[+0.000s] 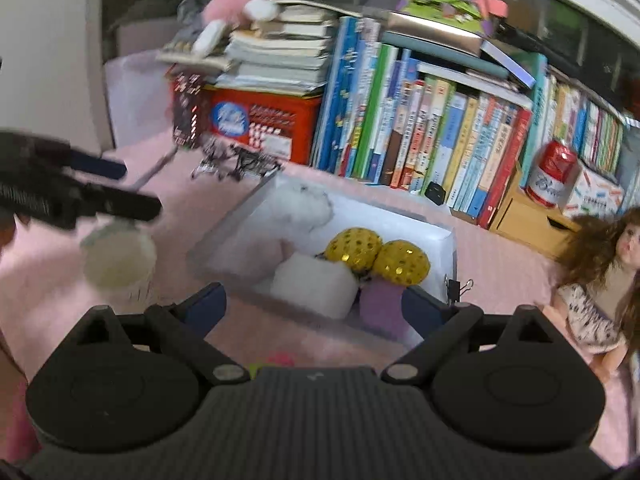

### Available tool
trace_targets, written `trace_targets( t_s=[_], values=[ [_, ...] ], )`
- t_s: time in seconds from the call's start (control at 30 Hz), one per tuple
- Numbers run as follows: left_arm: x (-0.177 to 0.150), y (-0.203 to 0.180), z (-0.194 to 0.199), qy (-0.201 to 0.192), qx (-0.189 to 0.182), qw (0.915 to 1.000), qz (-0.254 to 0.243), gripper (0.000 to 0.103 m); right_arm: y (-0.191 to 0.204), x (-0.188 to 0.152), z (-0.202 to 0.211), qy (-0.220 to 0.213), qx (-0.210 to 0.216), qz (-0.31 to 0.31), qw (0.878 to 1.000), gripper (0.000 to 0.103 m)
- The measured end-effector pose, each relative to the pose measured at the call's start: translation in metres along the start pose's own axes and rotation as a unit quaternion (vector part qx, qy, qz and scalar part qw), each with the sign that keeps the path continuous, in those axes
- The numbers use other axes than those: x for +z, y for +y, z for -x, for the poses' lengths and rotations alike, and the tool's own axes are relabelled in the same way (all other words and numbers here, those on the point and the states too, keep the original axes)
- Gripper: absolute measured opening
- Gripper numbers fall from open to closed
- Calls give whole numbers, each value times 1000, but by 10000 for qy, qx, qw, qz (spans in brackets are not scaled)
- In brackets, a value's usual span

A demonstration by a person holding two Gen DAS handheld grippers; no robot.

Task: Organize soft objects
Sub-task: 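Move the right tool to the green scrunchie while the left tool approaches the checked cloth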

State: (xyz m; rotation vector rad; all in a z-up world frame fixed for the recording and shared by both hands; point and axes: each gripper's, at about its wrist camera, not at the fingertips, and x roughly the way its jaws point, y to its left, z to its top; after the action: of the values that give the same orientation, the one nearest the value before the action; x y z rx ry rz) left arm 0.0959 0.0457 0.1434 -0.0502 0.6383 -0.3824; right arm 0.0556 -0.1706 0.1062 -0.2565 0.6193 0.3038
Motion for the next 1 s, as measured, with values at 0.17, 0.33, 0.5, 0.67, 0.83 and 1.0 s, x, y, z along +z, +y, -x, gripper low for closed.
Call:
trace_targets(
  t_s=[0.17,0.33,0.5,0.67,0.83,1.0],
  values=[
    [-31,28,32,-202,269,9994,86,92,30,-18,8,38,-85,760,9971,98],
    [-63,51,54,-366,564,9976,134,91,71,-42,9,27,-355,1800,9830,97],
    [-82,80,48,-76,519,9959,743,79,104,-62,-2,211,-569,2673,9617,91],
    [-86,119,28,136,257,9825,1839,70,116,-70,-15,473,-618,3042,9494,82],
    [-88,132,8,173,428,9750,2175,71,119,-74,-26,648,-735,3252,9405,76],
    [-93,134,-14,255,579,9688,2396,71,120,-77,-38,812,-782,3380,9343,75]
  ],
)
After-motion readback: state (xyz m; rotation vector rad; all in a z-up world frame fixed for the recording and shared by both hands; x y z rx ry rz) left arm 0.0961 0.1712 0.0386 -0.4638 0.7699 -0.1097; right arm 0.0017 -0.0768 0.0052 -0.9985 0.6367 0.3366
